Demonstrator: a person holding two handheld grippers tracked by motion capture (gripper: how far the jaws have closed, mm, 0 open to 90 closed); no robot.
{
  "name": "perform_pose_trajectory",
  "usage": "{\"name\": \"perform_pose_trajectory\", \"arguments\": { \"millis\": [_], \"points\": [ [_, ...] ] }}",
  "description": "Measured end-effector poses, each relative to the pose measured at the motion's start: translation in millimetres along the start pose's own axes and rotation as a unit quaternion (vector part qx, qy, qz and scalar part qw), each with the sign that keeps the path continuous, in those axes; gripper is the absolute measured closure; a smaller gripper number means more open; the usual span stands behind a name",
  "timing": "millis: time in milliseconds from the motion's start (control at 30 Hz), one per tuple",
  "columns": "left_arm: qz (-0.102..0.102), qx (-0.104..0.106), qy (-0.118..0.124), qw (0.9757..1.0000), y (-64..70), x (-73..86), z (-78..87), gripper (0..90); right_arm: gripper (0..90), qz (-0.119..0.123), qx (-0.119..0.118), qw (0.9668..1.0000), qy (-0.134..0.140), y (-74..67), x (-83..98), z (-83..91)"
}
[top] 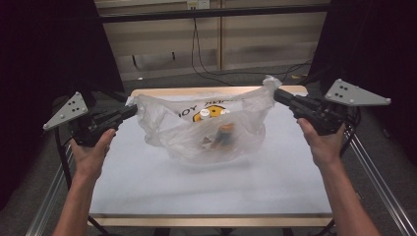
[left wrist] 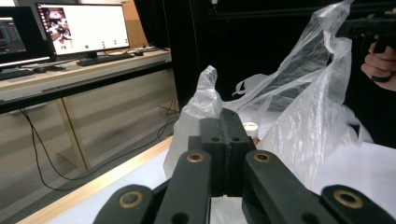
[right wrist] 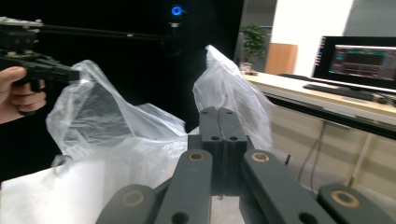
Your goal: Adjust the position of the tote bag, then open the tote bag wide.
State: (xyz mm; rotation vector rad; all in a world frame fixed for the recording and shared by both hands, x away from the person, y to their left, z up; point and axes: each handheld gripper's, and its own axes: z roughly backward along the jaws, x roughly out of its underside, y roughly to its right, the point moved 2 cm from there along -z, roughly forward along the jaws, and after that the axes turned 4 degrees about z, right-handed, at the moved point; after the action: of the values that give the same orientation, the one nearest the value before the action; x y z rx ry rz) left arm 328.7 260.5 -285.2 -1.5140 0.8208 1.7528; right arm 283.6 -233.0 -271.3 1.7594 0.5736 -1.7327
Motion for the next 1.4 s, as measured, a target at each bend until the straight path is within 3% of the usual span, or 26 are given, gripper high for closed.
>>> {"name": "perform_pose_trajectory", "arguments": {
  "millis": [200,333,433,567,767,867,1000,1133,1167,1233,1267,1333,1367,1400],
  "points": [
    [-0.015,0.000,-0.001,0.9999,3.2,-13.9,-5.3,90.0,90.0,-0.009,0.047,0.9986,0.022,26.1,-4.4,27.3],
    [-0.014,-0.006,0.001,0.9999,-1.3,-19.9,-6.5,90.0,90.0,-0.013,0.066,0.9975,0.024,35.1,-4.9,34.9],
    [-0.009,-0.012,0.001,0.9999,-7.5,-20.6,-6.1,90.0,90.0,-0.023,0.076,0.9961,0.039,41.9,-6.4,43.8],
    [0.005,-0.019,-0.001,0.9998,-16.7,-17.4,-4.9,90.0,90.0,-0.025,0.090,0.9949,0.038,48.0,-6.2,50.3],
    [0.039,-0.042,-0.004,0.9983,-35.2,-7.9,-6.6,90.0,90.0,-0.033,0.110,0.9926,0.041,57.2,-5.1,52.2],
    [0.045,-0.044,-0.002,0.9980,-42.1,-5.1,-8.2,90.0,90.0,-0.035,0.105,0.9930,0.041,56.6,-2.5,47.0],
    [0.047,-0.020,0.011,0.9986,-38.3,-8.3,-12.8,89.8,90.0,-0.036,0.084,0.9954,0.030,52.0,3.0,35.7],
    [0.036,-0.014,0.019,0.9991,-26.7,-10.8,-13.3,66.9,86.8,-0.031,0.051,0.9979,0.022,41.5,7.0,25.0],
    [0.036,-0.012,0.022,0.9990,-24.6,-10.9,-13.0,61.8,77.0,-0.028,0.052,0.9980,0.023,38.1,7.4,23.3],
    [0.028,-0.016,0.013,0.9994,-19.9,-10.9,-11.8,52.7,69.1,-0.030,0.042,0.9984,0.025,33.4,7.2,22.0],
    [0.028,-0.017,0.016,0.9993,-16.9,-10.3,-11.4,43.2,56.0,-0.029,0.032,0.9988,0.023,27.9,6.8,20.7],
    [0.029,-0.018,0.017,0.9993,-12.8,-9.3,-8.3,41.1,54.6,-0.030,0.031,0.9989,0.019,26.5,6.8,20.6],
    [0.026,-0.017,0.018,0.9994,-11.0,-8.1,-5.6,35.5,47.6,-0.025,0.026,0.9993,0.013,19.7,6.9,22.1],
    [0.029,-0.018,0.024,0.9991,-8.5,-7.0,-4.1,35.5,47.6,-0.025,0.026,0.9993,0.013,19.7,6.9,22.1]
  ]
}}
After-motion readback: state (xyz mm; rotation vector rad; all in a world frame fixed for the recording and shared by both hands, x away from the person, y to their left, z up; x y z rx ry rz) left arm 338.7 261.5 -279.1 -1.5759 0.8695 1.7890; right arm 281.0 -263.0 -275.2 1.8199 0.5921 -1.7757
